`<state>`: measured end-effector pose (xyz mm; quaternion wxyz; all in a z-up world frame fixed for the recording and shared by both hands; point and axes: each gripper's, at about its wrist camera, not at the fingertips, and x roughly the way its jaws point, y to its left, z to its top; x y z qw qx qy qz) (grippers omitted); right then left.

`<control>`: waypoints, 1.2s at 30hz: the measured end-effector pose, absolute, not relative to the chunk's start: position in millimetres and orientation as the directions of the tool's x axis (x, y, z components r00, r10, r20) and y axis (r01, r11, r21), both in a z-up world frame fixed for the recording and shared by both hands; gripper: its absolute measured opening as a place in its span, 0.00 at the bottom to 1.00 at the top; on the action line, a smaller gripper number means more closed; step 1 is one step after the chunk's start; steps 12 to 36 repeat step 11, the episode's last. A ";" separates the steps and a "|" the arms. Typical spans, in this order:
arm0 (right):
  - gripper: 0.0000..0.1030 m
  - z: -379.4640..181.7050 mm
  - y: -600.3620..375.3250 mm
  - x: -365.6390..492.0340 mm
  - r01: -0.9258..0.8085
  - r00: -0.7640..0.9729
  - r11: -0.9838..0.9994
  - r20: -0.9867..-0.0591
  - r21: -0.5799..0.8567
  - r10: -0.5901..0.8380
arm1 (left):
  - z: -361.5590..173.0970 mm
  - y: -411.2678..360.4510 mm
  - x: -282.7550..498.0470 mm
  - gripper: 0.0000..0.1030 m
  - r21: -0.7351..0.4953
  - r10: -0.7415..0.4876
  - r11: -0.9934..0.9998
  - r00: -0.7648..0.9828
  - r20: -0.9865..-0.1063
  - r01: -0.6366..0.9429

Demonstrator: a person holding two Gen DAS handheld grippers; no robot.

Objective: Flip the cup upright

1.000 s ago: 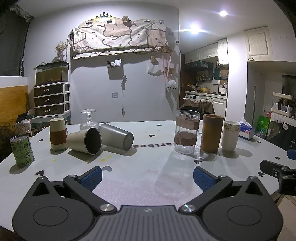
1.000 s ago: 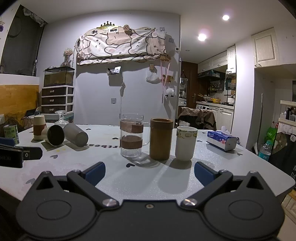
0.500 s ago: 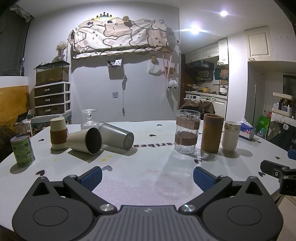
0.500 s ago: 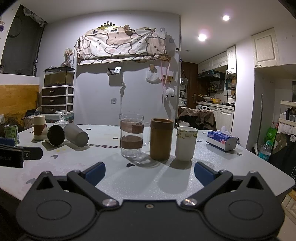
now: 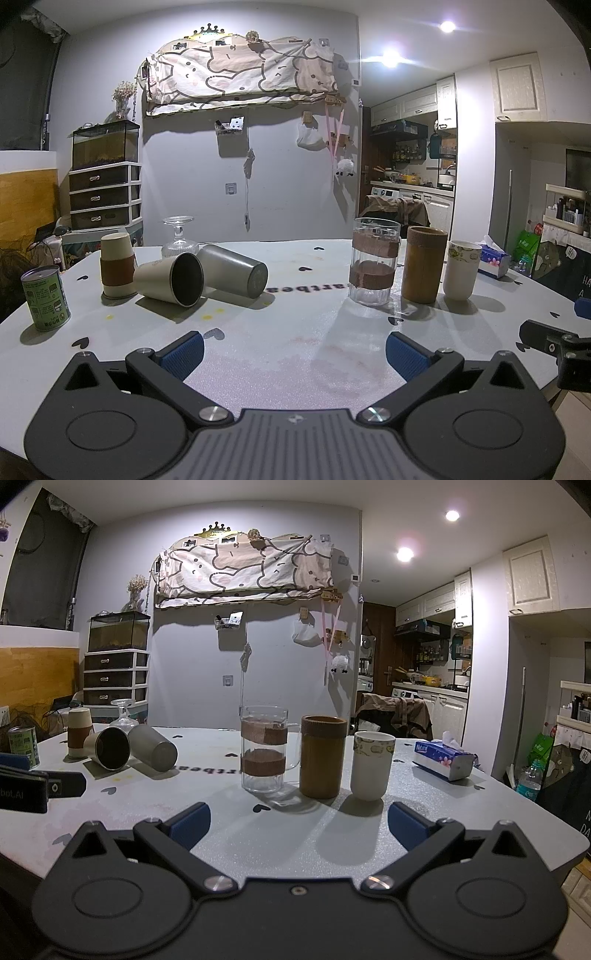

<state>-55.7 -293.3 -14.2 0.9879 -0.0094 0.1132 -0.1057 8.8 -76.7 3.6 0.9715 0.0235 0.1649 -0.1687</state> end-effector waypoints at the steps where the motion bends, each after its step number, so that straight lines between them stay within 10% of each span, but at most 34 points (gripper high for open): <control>1: 1.00 -14.2 -293.3 -55.6 0.206 0.952 0.978 -0.222 -0.042 -0.211 | 3.7 -75.9 8.6 1.00 -0.010 -0.320 0.942 0.889 -0.328 0.336; 36: 1.00 -14.3 -293.0 -55.5 0.207 0.952 0.977 -0.222 -0.042 -0.211 | 3.8 -76.6 8.8 1.00 -0.010 -0.320 0.942 0.888 -0.329 0.336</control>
